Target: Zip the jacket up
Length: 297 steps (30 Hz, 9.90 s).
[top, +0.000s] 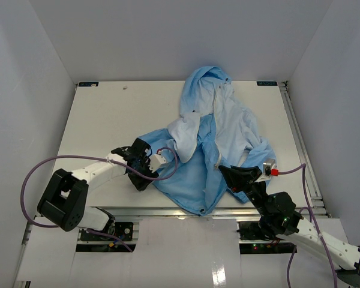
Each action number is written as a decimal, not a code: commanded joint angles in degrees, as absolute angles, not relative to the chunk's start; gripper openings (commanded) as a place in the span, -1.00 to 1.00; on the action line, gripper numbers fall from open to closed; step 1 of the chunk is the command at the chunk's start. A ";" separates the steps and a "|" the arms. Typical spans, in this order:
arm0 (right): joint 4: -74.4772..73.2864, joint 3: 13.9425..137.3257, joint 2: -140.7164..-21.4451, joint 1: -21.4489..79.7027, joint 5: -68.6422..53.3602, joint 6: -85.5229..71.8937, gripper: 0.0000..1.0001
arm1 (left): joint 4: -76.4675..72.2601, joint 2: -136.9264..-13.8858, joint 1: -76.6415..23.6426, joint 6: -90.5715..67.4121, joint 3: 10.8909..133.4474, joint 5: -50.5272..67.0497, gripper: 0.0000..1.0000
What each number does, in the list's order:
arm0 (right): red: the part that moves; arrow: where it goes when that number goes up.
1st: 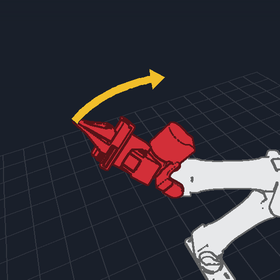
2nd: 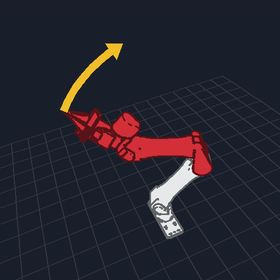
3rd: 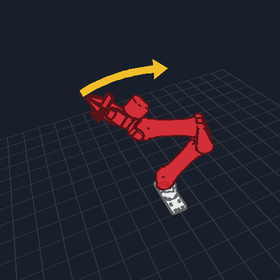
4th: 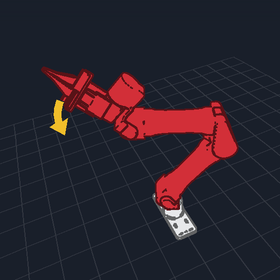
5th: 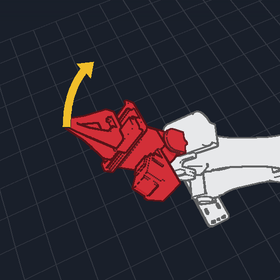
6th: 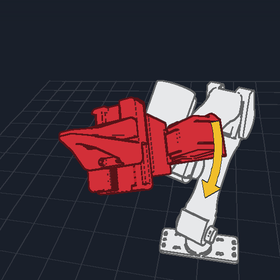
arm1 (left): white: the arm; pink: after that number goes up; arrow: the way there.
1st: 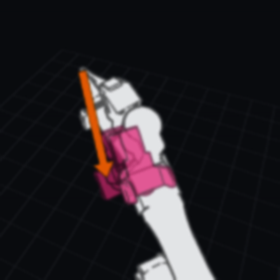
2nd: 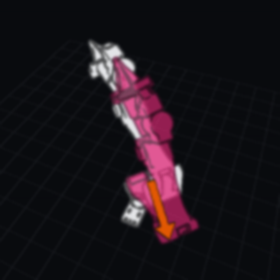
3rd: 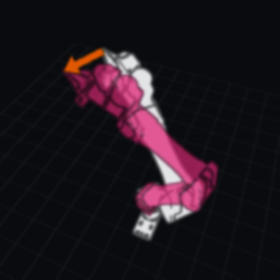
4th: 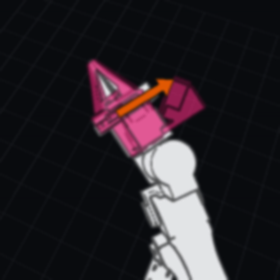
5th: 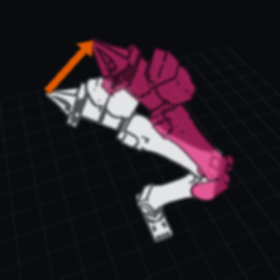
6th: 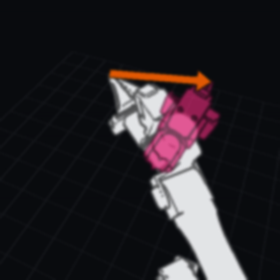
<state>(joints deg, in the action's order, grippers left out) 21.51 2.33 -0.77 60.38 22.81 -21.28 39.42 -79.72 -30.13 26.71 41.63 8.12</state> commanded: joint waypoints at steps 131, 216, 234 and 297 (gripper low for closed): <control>66.52 14.15 -45.63 60.21 -6.19 -17.24 -0.85 | -63.53 -52.19 -39.37 -35.15 18.29 37.25 -1.00; 79.51 11.67 -49.15 60.12 2.11 -18.79 -0.85 | -65.94 -58.09 -40.25 -36.41 18.35 42.85 -1.00; 91.28 8.99 -53.76 60.24 4.93 -21.44 -0.85 | -64.82 -56.55 -40.46 -37.70 18.08 35.53 -1.00; 45.60 9.49 -41.61 60.21 -4.99 -19.83 -0.54 | -59.67 -57.28 -41.22 -44.84 20.74 42.84 -1.00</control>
